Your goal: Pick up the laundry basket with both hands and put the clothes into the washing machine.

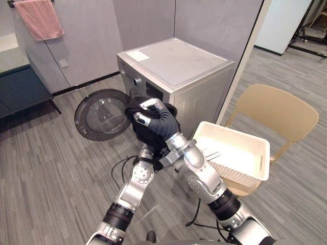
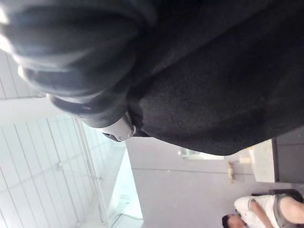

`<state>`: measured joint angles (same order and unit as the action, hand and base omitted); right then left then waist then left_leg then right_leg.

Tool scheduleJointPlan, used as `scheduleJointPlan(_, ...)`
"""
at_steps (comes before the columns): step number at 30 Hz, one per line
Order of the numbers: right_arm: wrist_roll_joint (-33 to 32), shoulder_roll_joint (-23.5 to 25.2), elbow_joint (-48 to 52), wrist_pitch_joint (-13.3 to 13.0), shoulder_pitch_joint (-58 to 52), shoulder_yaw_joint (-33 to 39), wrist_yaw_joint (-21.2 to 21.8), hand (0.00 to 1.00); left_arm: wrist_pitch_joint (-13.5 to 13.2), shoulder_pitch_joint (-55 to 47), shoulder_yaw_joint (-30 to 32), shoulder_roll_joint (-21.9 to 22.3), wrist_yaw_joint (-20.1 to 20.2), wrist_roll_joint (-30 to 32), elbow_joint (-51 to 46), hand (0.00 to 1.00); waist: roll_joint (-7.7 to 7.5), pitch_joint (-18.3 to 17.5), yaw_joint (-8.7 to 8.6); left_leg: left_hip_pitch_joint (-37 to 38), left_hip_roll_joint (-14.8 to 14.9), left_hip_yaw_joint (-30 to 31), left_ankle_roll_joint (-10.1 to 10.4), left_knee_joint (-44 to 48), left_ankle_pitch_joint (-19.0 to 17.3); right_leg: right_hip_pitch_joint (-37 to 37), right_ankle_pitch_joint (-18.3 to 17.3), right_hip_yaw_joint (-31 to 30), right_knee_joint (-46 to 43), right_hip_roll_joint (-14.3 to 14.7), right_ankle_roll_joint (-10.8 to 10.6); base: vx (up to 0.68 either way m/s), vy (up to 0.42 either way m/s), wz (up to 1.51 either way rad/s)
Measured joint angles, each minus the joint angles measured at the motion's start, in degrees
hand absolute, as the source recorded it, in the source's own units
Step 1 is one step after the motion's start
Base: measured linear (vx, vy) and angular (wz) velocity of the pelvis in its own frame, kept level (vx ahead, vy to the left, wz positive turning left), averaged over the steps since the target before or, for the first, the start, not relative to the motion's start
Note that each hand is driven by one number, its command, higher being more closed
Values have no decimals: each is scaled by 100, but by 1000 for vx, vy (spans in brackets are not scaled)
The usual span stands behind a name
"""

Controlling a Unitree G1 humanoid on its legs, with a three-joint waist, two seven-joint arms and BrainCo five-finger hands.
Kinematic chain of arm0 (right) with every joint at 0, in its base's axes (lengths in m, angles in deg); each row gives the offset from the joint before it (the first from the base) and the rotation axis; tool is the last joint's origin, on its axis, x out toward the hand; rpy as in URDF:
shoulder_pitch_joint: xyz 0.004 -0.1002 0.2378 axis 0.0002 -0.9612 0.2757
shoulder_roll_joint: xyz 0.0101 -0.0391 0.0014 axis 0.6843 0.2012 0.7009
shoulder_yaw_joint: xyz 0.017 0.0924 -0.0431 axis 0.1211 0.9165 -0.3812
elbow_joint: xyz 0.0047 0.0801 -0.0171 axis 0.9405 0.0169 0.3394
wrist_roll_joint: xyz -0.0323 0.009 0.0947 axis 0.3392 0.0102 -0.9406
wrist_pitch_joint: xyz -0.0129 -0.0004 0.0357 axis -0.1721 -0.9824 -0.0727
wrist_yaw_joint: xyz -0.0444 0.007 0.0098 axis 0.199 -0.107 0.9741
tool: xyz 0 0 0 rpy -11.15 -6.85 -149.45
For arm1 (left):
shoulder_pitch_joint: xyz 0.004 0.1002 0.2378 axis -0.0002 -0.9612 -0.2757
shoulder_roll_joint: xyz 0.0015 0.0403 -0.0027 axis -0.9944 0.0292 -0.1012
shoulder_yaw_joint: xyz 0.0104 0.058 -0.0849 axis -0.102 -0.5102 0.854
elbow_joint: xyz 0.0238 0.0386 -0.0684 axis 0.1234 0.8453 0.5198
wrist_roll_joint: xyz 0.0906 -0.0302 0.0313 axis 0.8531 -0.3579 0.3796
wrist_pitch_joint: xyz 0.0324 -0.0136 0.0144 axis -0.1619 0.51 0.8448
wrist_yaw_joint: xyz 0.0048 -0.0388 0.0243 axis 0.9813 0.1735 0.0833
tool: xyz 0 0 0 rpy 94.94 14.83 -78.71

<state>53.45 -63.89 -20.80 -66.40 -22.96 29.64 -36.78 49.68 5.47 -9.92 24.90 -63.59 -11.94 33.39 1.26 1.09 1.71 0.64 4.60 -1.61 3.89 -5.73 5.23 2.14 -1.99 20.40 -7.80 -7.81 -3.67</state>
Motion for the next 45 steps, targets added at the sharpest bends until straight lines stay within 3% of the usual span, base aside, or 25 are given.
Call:
scheduleJointPlan(1, -73, 0, 0, -5, -128, 2, 4, 0, 1, 3, 0, -6, -34, -6, 78, 100, -8, -22, -1, -12, 8, 13, 5, 2, 3, -1, 0, 0, 5, 15, 0, 27, -27, 7)
scheduleJointPlan(7, 50, -113, -89, -14, -1010, 149, 130, 0, 29, -291, 482, 52, -94, -306, 139, 100, -15, -44, -75, -4, 42, 14, 42, 13, 33, -1, 1, -16, 34, 106, 9, 29, -9, -3)
scheduleJointPlan(17, 2574, -571, -97, 28, -2151, 2285, -262, 0, 35, -1609, 2016, 294, 42, -704, -132, 100, -5, -48, -81, 17, 104, -3, 48, 20, 29, -35, -8, -43, 98, 180, 25, 31, -6, -1)
scheduleJointPlan(21, 3253, -870, -97, 126, -2525, 2808, -385, 0, 47, -2084, 2597, 285, 175, -1043, -26, 100, -3, -47, -77, 8, 129, -18, 54, -9, 20, -25, -31, -77, 110, 198, 0, 3, 0, -1)
scheduleJointPlan(24, 3966, -1242, -242, 177, -2943, 2940, -362, 0, 59, -2335, 2838, 139, 296, -1128, 571, 100, 23, -63, -66, -64, 145, -25, 97, -7, -27, -3, -61, -108, 133, 222, 40, 0, 0, 0)
scheduleJointPlan(29, 4626, -1271, -2052, 359, -3269, 3072, -233, 0, 247, -2658, 3107, 18, 667, -1122, 1688, 100, 107, -24, -73, -191, 163, 2, 127, -7, -87, 23, -65, -142, 280, 286, 50, 27, 3, 6)
scheduleJointPlan(32, 4772, -1251, -2811, 463, -3276, 3286, -247, 0, 306, -2680, 3300, 52, 674, -1126, 2177, 100, 177, 7, -44, -342, 145, 62, 128, 49, -87, 119, -80, -78, 256, 292, 57, 63, -2, 20)
scheduleJointPlan(35, 4769, -1218, -3678, 614, -3253, 3516, -395, 0, 374, -2651, 3480, 60, 671, -1151, 2377, 100, 213, 227, 42, -811, 15, 349, 100, 606, -168, 300, -385, 308, -238, 72, 21, 59, 5, 63)
scheduleJointPlan(37, 4733, -1200, -3973, 707, -3241, 3513, -428, 0, 374, -2608, 3501, 60, 667, -1293, 2377, 100, 199, 294, 83, -1032, -52, 227, 58, 757, -146, 298, -515, 659, -432, -95, 9, 23, 37, 102)
scheduleJointPlan(38, 4715, -1152, -4081, 745, -3229, 3581, -532, 0, 376, -2543, 3499, 74, 665, -1352, 2377, 100, 190, 340, 88, -1175, 11, -263, -236, 811, -262, 224, -574, 1000, -476, -223, -27, 20, 36, 127)
scheduleJointPlan(41, 4631, -1081, -4138, 824, -3088, 3713, -746, 0, 377, -2428, 3478, 155, 654, -1372, 2370, 100, 106, 425, 86, -1236, 289, -1758, -432, 806, -210, 64, -685, 1632, -620, -493, -177, 107, 24, 122)
scheduleJointPlan(42, 4603, -1096, -4188, 848, -3034, 3730, -769, 0, 378, -2426, 3458, 172, 653, -1372, 2371, 100, 107, 433, 89, -1254, 307, -1977, -471, 795, -142, 59, -708, 1744, -652, -557, -212, 175, 52, 97)
scheduleJointPlan(43, 4514, -1099, -4292, 880, -2892, 3775, -817, 0, 381, -2409, 3408, 182, 648, -1371, 2372, 100, 118, 430, 97, -1280, 267, -2061, -379, 790, 14, 42, -725, 1913, -662, -640, -254, 206, 56, 70)
scheduleJointPlan(45, 4445, -1002, -4312, 886, -2715, 3783, -876, 0, 381, -2368, 3387, 141, 634, -1370, 2373, 100, -23, 552, 258, -1297, 125, -1961, -385, 800, 17, -32, -687, 1946, -552, -704, -345, 192, 77, 53)
